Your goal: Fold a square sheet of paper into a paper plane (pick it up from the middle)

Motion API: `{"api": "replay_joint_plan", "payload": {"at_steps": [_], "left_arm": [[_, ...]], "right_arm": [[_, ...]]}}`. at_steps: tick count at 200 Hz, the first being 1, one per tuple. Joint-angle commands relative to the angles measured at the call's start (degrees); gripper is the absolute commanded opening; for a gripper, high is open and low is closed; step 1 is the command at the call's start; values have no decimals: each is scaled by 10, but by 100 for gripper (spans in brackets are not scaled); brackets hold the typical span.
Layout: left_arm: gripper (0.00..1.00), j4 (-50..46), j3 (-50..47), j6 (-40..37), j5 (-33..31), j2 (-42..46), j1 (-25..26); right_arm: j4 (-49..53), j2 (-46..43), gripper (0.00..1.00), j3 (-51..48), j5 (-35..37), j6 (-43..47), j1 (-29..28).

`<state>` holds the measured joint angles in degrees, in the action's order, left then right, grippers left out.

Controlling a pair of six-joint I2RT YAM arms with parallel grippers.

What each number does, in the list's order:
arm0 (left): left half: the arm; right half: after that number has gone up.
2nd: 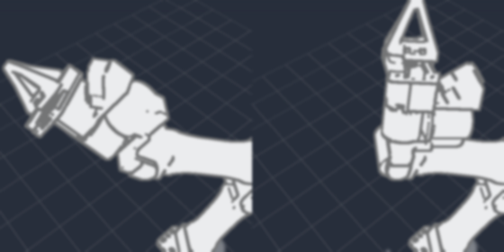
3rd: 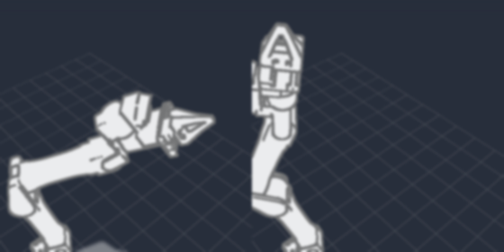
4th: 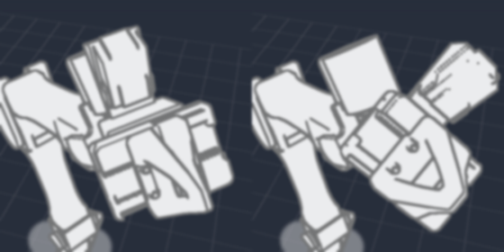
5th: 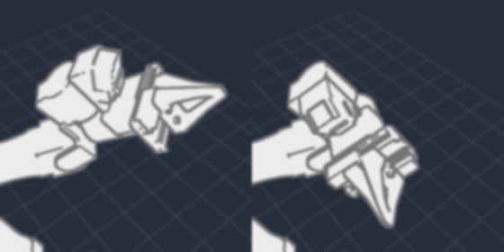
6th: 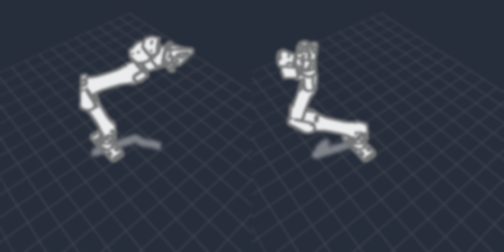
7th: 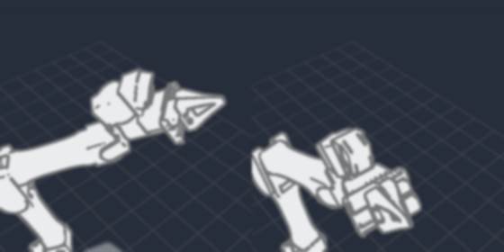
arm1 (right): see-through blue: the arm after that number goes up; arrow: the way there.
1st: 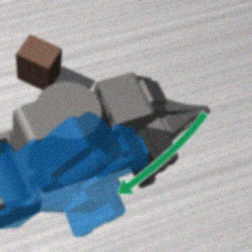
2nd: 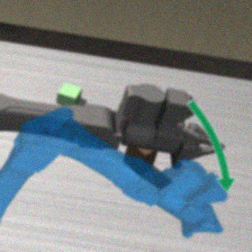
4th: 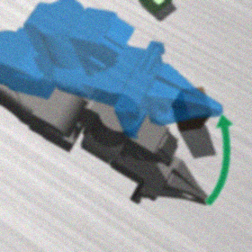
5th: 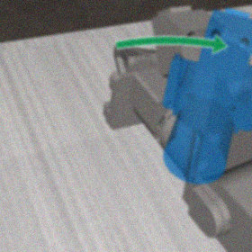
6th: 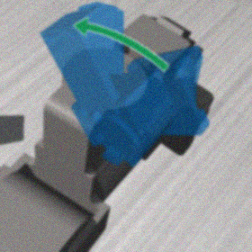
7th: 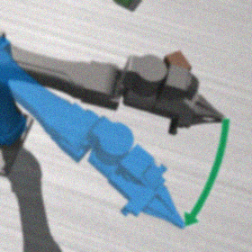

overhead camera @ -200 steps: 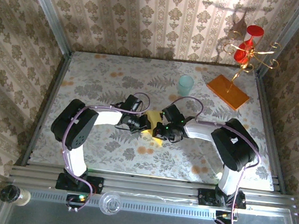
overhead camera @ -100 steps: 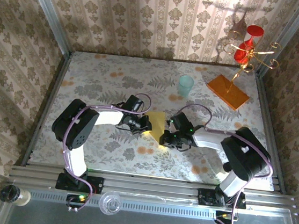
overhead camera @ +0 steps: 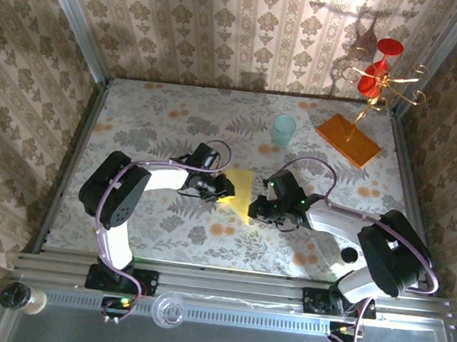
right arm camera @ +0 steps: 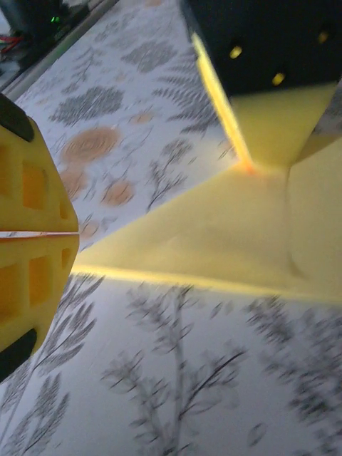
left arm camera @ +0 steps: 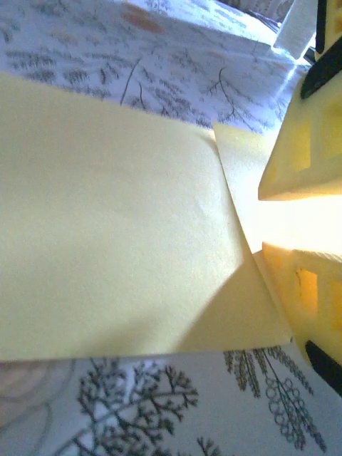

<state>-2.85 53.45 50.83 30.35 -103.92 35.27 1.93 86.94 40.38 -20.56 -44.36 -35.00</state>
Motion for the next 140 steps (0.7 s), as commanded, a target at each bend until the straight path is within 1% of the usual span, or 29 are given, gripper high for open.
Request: {"api": "replay_joint_plan", "payload": {"at_steps": [1, 11, 38, 70, 97, 140], "left_arm": [[31, 26, 2, 11, -17, 44, -1], [37, 26, -9, 13, -26, 55, -5], [45, 34, -44, 21, -34, 79, -25], [55, 44, -70, 33, -29, 93, -37], [57, 55, -75, 40, -15, 85, -37], [57, 53, -68, 40, -18, 73, -34]], "right_arm": [[-33, 35, 11, 37, 20, -29, 2], [-33, 51, 12, 49, 27, -35, 2], [-26, 84, 19, 73, 51, -44, 3], [-13, 115, 21, 91, 50, -42, 8], [-8, 129, 23, 90, 53, -47, 14], [-9, 146, 24, 84, 48, -50, 19]]}}
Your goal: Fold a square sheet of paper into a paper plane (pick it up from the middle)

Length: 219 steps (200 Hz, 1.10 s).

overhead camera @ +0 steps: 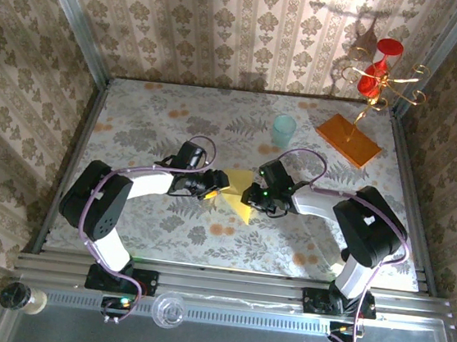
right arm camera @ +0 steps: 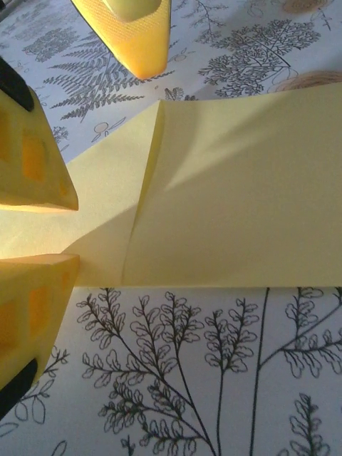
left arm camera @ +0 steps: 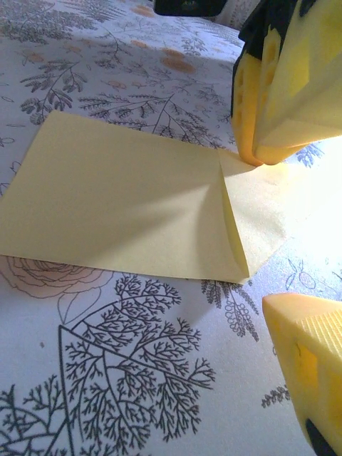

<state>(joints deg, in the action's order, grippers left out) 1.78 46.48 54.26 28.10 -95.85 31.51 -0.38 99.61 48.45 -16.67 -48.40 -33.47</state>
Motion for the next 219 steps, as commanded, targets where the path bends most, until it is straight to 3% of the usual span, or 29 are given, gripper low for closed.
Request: {"api": "replay_joint_plan", "payload": {"at_steps": [1, 45, 87, 142, 179, 219], "left_arm": [[57, 7, 2, 6, 4, -8, 4], [57, -1, 8, 8, 3, -19, 9], [47, 13, 17, 14, 14, -32, 15], [42, 70, 7, 30, 39, -38, 8], [41, 96, 11, 29, 79, -53, 1], [40, 67, 36, -23, 139, -75, -13]], "right_arm": [[14, 20, 24, 3, 9, -10, 4], [18, 36, 24, -3, 4, -17, 6], [15, 36, 24, -9, 3, -17, 10], [-6, 35, 23, -19, -6, -24, 11], [-8, 35, 23, -20, -8, -24, 12], [-9, 35, 23, -21, -8, -22, 14]]}}
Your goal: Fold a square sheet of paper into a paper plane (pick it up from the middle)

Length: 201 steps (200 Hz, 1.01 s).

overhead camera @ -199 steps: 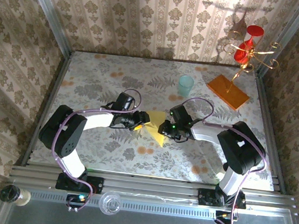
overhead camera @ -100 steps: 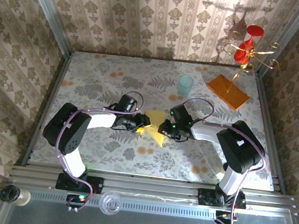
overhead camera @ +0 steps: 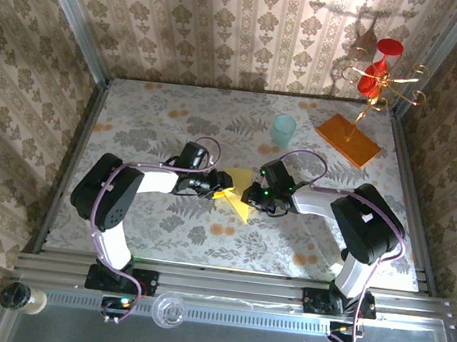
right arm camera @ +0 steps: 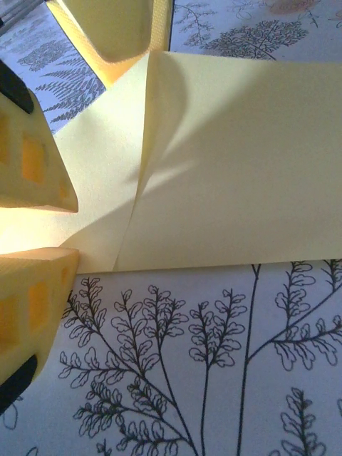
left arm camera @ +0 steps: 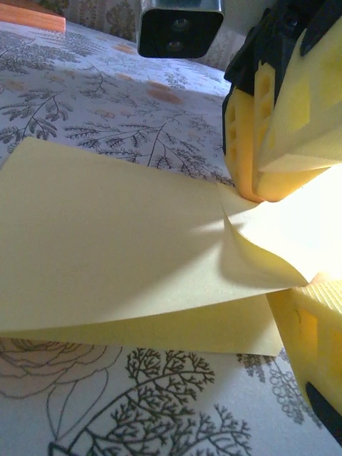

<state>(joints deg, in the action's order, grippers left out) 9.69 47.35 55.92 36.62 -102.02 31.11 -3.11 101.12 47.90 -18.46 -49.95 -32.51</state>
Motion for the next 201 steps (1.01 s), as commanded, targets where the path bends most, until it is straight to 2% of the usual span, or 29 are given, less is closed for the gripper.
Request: {"api": "replay_joint_plan", "payload": {"at_steps": [1, 52, 144, 201], "left_arm": [[40, -13, 28, -41, 55, -14, -9], [34, -27, 47, -69, 91, -37, -26], [29, -134, 89, -142, 76, -54, -17], [21, -157, 96, -159, 68, -49, -21]], "right_arm": [[19, 20, 23, -16, 10, -7, 4], [18, 18, 23, -17, 11, -6, 5], [16, 20, 22, -17, 10, -1, 5], [14, 19, 22, -14, 1, 14, 6]]}}
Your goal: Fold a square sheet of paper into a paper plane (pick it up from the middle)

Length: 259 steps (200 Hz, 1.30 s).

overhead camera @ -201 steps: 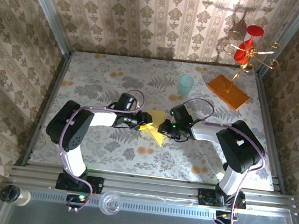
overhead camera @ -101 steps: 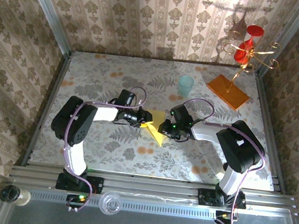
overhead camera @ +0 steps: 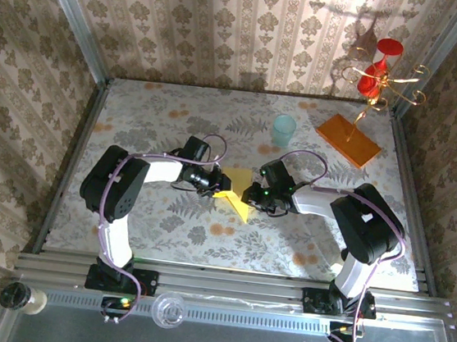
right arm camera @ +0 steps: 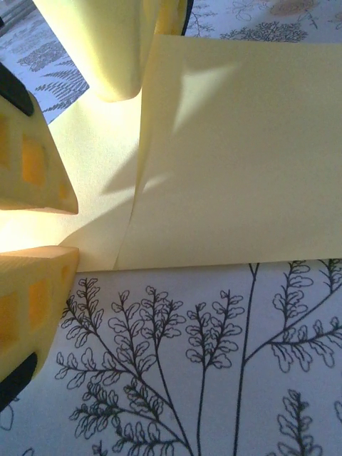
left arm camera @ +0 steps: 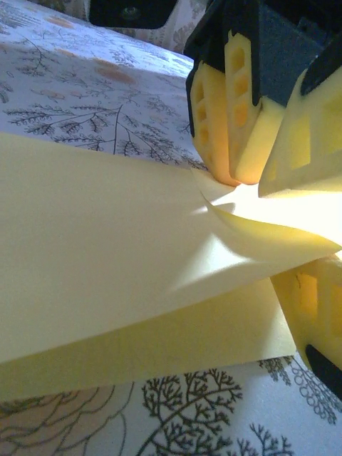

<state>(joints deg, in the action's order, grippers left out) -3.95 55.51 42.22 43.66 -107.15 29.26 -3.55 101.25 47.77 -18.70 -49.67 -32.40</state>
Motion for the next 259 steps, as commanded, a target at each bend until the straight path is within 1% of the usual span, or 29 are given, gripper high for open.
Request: {"api": "replay_joint_plan", "payload": {"at_steps": [1, 36, 60, 72, 102, 106, 124, 141, 159, 177, 220, 259], "left_arm": [[20, -21, 15, -22, -3, 2, -2], [10, -14, 5, -16, -15, 14, -6], [7, -6, -10, -7, -29, 34, -13], [6, -5, -18, -2, -38, 48, -16], [6, 3, -38, 18, -64, 80, -16], [6, 7, -42, 22, -84, 84, -17], [6, 13, -54, 36, -112, 101, -16], [6, 8, -59, 46, -136, 116, -13], [6, 4, -59, 59, -154, 125, -4], [6, 2, -54, 69, -166, 128, 7], [6, 3, -28, 95, -170, 104, 27], [7, 6, -13, 104, -170, 91, 36]], "right_arm": [[19, 17, 22, -13, 3, 13, 5], [23, 2, 22, -8, 4, 35, 6], [42, -36, 25, -1, 6, 69, 14], [56, -67, 31, -4, 19, 92, 19], [89, -141, 46, -15, 83, 159, 19], [92, -148, 48, -17, 90, 166, 19], [94, -175, 53, -27, 120, 198, 18], [88, -190, 52, -31, 143, 244, 5], [107, -194, 52, -19, 201, 294, -28], [117, -186, 53, -6, 225, 321, -52], [122, -148, 52, 20, 215, 343, -89], [125, -108, 50, 42, 231, 357, -123]]}}
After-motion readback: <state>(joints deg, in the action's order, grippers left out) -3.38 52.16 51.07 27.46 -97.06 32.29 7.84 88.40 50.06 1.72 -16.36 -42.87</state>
